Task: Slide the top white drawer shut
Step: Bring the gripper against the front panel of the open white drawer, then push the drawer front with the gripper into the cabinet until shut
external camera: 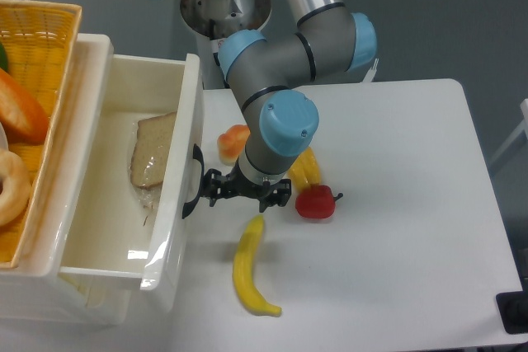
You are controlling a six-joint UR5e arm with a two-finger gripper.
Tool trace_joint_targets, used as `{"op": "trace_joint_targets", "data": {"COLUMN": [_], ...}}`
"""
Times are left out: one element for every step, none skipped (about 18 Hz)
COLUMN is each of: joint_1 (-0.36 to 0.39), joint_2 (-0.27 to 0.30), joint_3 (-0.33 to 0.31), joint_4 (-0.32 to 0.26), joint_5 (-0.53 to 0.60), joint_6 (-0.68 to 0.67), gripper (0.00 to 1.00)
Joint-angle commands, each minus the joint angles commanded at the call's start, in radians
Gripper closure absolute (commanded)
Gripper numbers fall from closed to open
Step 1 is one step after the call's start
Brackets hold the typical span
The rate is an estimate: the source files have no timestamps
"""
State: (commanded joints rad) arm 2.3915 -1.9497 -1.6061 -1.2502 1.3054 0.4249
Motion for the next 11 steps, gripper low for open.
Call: {"op": "trace_joint_targets", "data": {"joint_1": [-0.002,-0.002,-0.003,-0.009,-0.017,-0.023,-0.031,-0.037,-0.046,-0.052,-0.058], "joint_2": [0.0,0.002,0.002,0.005,0.005,0.006,0.006,0.006,0.008,0.008,0.009], "joint_3": [0.0,-0.002,-0.002,-0.002,-0.002,0.0,-0.002,-0.002,0.0,0.0,0.0], "joint_4": [0.0,0.0,0.0,0.0,0.0,0.0,0.002,0.0,0.002,0.002,0.002], "joint_5": [0.0,-0.002,-0.002,-0.002,-0.002,-0.003,-0.002,-0.002,-0.002,-0.003,-0.003], "joint_6": [0.0,0.0,0.0,0.0,-0.008,-0.018,-0.024,-0.026,-0.026,-0.028,-0.037], "gripper": [0.0,0.0,0.0,0.0,0.0,0.0,0.0,0.0,0.0,0.0,0.0]}}
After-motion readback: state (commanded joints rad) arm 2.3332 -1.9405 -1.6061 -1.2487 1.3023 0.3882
